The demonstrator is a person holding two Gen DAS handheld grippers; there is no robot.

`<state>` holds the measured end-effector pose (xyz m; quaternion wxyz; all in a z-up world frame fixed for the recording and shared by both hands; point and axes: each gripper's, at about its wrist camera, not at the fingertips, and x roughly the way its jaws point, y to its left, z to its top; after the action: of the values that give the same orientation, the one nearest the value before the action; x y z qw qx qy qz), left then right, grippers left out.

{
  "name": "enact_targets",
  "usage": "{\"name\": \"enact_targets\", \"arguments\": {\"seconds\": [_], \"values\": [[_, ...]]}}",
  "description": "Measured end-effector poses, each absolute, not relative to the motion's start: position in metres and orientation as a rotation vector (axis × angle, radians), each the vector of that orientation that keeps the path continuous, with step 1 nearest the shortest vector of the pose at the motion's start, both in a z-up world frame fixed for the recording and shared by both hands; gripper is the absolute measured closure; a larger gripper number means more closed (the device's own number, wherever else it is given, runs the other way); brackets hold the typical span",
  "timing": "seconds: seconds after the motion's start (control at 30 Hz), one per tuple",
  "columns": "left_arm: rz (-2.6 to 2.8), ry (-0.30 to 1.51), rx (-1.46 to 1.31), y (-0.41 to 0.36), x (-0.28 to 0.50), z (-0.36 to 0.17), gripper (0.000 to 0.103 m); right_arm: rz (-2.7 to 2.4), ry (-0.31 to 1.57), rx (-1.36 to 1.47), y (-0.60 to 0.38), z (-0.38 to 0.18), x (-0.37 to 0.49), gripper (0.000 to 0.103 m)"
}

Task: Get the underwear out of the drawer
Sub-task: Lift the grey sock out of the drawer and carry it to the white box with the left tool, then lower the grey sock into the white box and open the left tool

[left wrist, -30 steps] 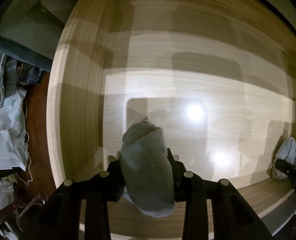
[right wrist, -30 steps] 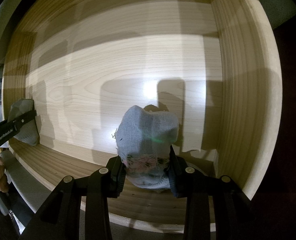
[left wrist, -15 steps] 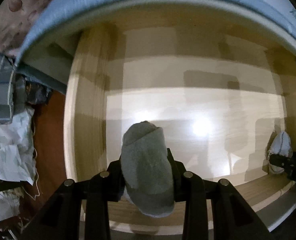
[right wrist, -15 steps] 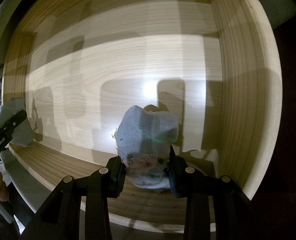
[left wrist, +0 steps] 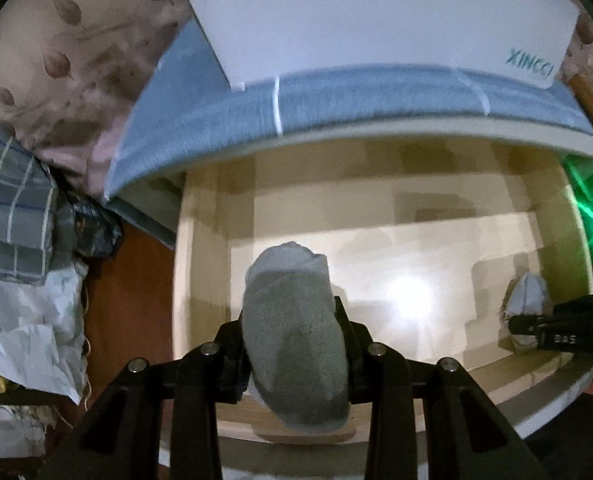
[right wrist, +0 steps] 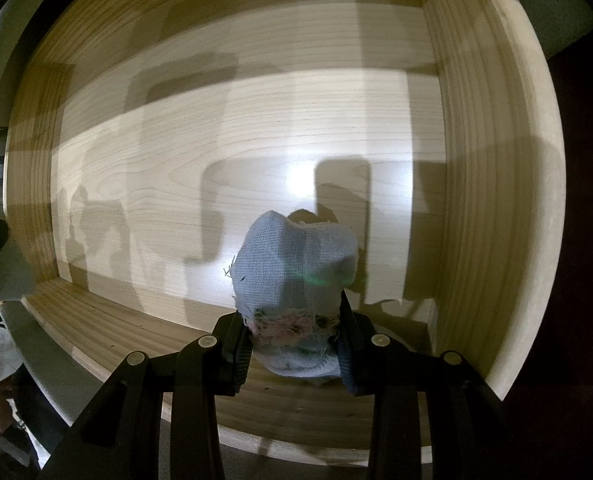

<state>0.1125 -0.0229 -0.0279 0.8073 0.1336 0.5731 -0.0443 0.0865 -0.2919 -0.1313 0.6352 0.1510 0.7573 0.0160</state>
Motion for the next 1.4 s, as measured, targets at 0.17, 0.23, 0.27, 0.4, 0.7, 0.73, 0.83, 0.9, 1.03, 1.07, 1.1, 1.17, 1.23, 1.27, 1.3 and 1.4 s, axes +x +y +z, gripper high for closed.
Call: {"name": "enact_targets", "arguments": {"seconds": [0.17,0.23,0.27,0.4,0.7,0.73,0.83,0.9,1.03,1.07,1.1,1.17,1.23,1.27,1.3,1.4], "values": [[-0.112,1.157,0.303,-0.026,0.105,0.0,0.069,0.036,1.73,0.346,-0.292,-0.131,0.087,0.072],[-0.124,1.126,0.297,-0.023,0.103,0.013,0.069,0.036,1.73,0.346,-0.292,-0.131,0.086,0.072],[-0.129,1.106,0.291,-0.022,0.103,0.022,0.069,0.036,1.73,0.346,-0.292,-0.131,0.086,0.072],[-0.152,1.031,0.256,-0.018,0.103,0.063,0.069,0.036,1.73,0.346,-0.291,-0.131,0.087,0.072],[-0.213,0.831,0.13,-0.002,0.141,0.158,0.069,0.036,1.73,0.346,-0.291,-0.131,0.087,0.072],[-0.222,0.818,0.117,-0.003,0.147,0.165,0.069,0.036,1.731,0.346,-0.291,-0.131,0.087,0.072],[-0.258,0.796,0.064,-0.005,0.173,0.18,0.069,0.035,1.731,0.347,-0.291,-0.131,0.088,0.072],[-0.269,0.791,0.049,-0.008,0.189,0.183,0.069,0.035,1.73,0.348,-0.291,-0.13,0.088,0.072],[-0.286,0.784,0.075,-0.023,0.221,0.179,0.069,0.033,1.73,0.351,-0.294,-0.128,0.089,0.071],[-0.294,0.79,0.076,-0.026,0.229,0.174,0.069,0.033,1.73,0.352,-0.294,-0.127,0.089,0.071],[-0.298,0.801,0.077,-0.029,0.235,0.17,0.069,0.032,1.73,0.353,-0.294,-0.127,0.088,0.071],[-0.305,0.823,0.086,-0.037,0.249,0.16,0.069,0.032,1.728,0.361,-0.295,-0.129,0.088,0.07],[-0.301,0.841,0.102,-0.046,0.26,0.149,0.069,0.036,1.726,0.379,-0.297,-0.13,0.088,0.07],[-0.302,0.852,0.105,-0.048,0.262,0.146,0.069,0.037,1.725,0.384,-0.298,-0.131,0.087,0.07],[-0.308,0.863,0.105,-0.05,0.265,0.14,0.069,0.038,1.725,0.388,-0.299,-0.131,0.087,0.07],[-0.296,0.896,0.117,-0.056,0.274,0.124,0.069,0.038,1.723,0.395,-0.302,-0.131,0.085,0.07]]}}
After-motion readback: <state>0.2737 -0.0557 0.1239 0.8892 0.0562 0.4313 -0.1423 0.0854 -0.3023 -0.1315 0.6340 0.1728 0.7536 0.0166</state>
